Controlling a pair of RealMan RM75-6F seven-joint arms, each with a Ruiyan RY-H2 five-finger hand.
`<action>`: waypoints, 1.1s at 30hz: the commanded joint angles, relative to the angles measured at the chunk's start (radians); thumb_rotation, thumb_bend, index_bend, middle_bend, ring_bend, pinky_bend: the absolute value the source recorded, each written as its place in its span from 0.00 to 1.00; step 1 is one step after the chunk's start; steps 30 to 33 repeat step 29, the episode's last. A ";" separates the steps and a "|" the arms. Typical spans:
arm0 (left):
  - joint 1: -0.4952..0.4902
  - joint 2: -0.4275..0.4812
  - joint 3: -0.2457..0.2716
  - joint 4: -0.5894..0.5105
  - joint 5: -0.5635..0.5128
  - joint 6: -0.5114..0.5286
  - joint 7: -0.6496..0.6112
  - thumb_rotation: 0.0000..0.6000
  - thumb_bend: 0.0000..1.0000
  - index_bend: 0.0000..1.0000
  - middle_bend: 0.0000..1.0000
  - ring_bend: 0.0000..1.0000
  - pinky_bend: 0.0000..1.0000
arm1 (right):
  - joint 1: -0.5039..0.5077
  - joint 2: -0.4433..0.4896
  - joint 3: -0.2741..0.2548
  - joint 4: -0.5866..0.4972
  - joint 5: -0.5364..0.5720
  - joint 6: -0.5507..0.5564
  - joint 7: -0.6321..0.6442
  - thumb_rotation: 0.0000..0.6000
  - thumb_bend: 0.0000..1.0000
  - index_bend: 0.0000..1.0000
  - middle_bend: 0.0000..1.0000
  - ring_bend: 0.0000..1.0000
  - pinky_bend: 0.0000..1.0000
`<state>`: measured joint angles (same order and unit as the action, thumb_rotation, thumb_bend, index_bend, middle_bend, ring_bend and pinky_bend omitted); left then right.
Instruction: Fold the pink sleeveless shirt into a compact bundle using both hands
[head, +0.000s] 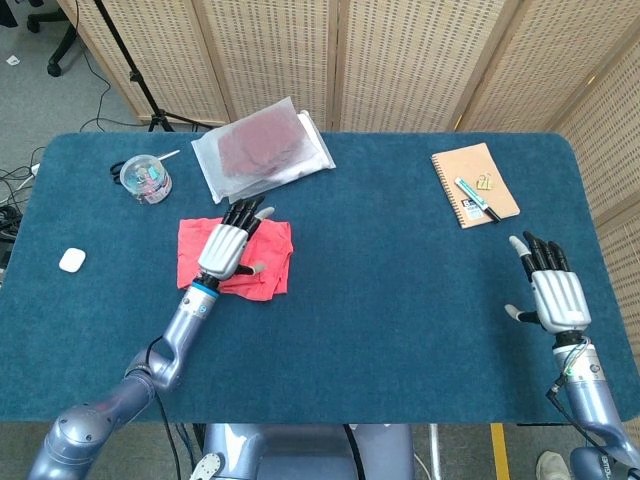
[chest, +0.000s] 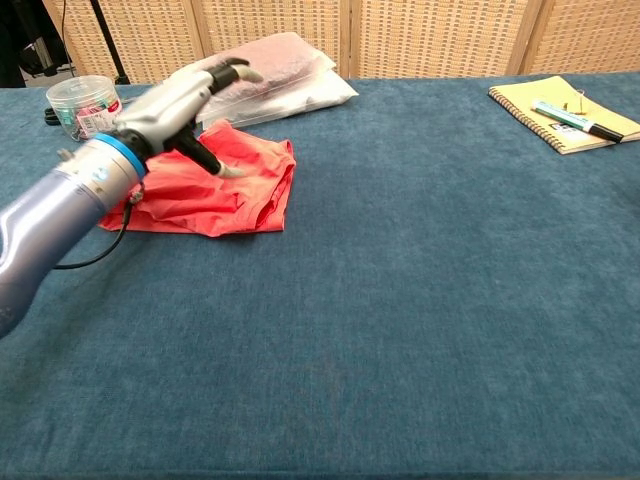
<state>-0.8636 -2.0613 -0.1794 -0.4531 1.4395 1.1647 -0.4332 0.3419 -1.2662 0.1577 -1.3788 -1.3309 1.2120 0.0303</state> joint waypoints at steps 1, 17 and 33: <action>0.034 0.056 -0.002 -0.047 0.001 0.039 0.005 1.00 0.00 0.00 0.00 0.00 0.00 | 0.000 0.000 -0.001 -0.002 -0.002 0.002 -0.003 1.00 0.00 0.00 0.00 0.00 0.00; 0.350 0.511 0.037 -0.551 -0.062 0.207 0.150 1.00 0.00 0.00 0.00 0.00 0.00 | -0.014 0.022 -0.015 -0.051 -0.054 0.048 0.005 1.00 0.00 0.00 0.00 0.00 0.00; 0.548 0.692 0.067 -0.872 -0.099 0.377 0.340 1.00 0.00 0.00 0.00 0.00 0.00 | -0.034 0.008 -0.010 -0.056 -0.078 0.126 -0.064 1.00 0.00 0.00 0.00 0.00 0.00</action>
